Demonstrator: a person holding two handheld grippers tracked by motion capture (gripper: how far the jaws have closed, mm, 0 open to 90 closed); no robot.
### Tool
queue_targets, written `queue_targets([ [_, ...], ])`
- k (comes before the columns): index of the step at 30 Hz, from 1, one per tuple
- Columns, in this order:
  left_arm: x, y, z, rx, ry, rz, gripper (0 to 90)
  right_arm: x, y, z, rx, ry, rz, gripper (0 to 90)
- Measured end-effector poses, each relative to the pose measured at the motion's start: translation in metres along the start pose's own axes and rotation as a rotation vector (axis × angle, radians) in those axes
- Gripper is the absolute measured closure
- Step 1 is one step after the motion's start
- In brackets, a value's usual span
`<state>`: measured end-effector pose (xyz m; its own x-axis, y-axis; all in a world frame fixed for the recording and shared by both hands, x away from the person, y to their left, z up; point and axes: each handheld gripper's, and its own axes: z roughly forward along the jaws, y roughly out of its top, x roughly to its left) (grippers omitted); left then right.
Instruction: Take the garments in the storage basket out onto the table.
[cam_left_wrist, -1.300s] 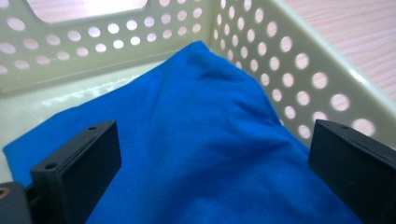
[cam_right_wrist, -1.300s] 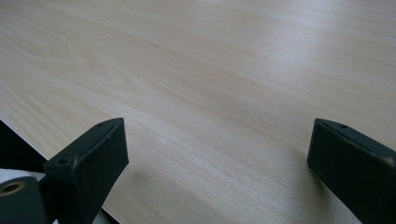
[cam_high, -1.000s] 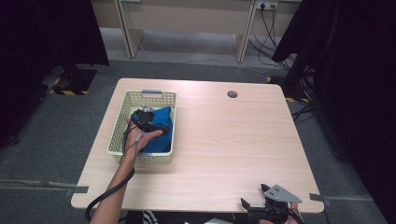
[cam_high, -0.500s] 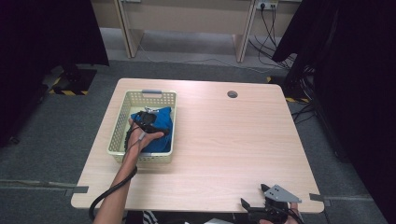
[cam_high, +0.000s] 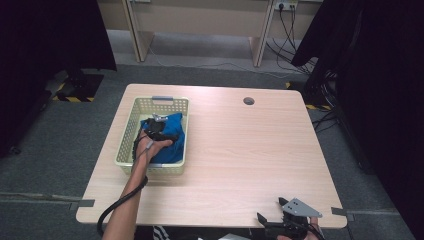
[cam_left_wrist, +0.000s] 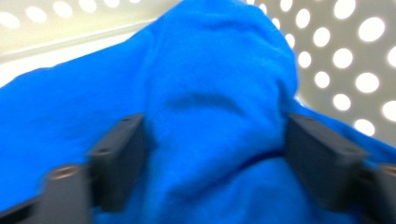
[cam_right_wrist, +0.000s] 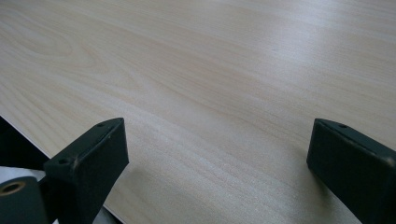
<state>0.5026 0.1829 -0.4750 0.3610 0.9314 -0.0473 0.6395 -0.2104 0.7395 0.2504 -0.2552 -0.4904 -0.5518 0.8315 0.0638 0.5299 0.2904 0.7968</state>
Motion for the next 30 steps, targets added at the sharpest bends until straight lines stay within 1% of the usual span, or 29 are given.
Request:
queue_targets([
  [2,0.001,0.000,-0.002,-0.006,-0.010,0.009,41.3,0.000,0.000,0.000,0.000,0.000,0.001,5.7],
  [4,0.002,0.000,-0.003,-0.006,-0.012,0.005,52.4,0.000,0.000,0.000,-0.002,-0.001,0.001,5.7],
  [6,0.001,0.000,-0.003,-0.010,-0.010,0.014,60.1,0.000,0.000,0.000,-0.002,0.000,0.002,5.8],
  [8,0.000,0.001,-0.003,-0.009,-0.013,0.029,64.2,0.000,0.000,0.000,0.000,-0.001,0.001,5.8],
  [11,-0.001,0.002,-0.004,-0.008,-0.007,0.055,67.2,-0.001,0.000,0.000,-0.002,0.001,0.007,5.8],
  [14,-0.002,0.004,-0.006,-0.002,0.000,0.067,68.8,-0.001,0.000,0.000,-0.002,0.000,0.007,5.8],
  [18,-0.003,0.006,-0.008,-0.005,0.005,0.071,69.4,-0.001,0.000,-0.001,-0.005,0.002,0.013,5.8],
  [23,-0.002,0.007,-0.015,-0.026,-0.014,0.066,69.5,-0.001,0.000,-0.001,-0.005,0.004,0.015,5.8],
  [24,-0.002,0.008,-0.016,-0.038,-0.017,0.058,69.7,-0.002,0.000,-0.001,-0.005,0.004,0.013,5.8],
  [26,-0.001,0.012,-0.022,-0.053,-0.022,0.055,69.9,-0.002,0.000,-0.001,-0.005,0.003,0.016,5.8],
  [30,-0.003,0.020,-0.035,-0.082,-0.027,0.065,70.2,-0.002,0.000,-0.001,-0.005,0.003,0.013,5.8],
])
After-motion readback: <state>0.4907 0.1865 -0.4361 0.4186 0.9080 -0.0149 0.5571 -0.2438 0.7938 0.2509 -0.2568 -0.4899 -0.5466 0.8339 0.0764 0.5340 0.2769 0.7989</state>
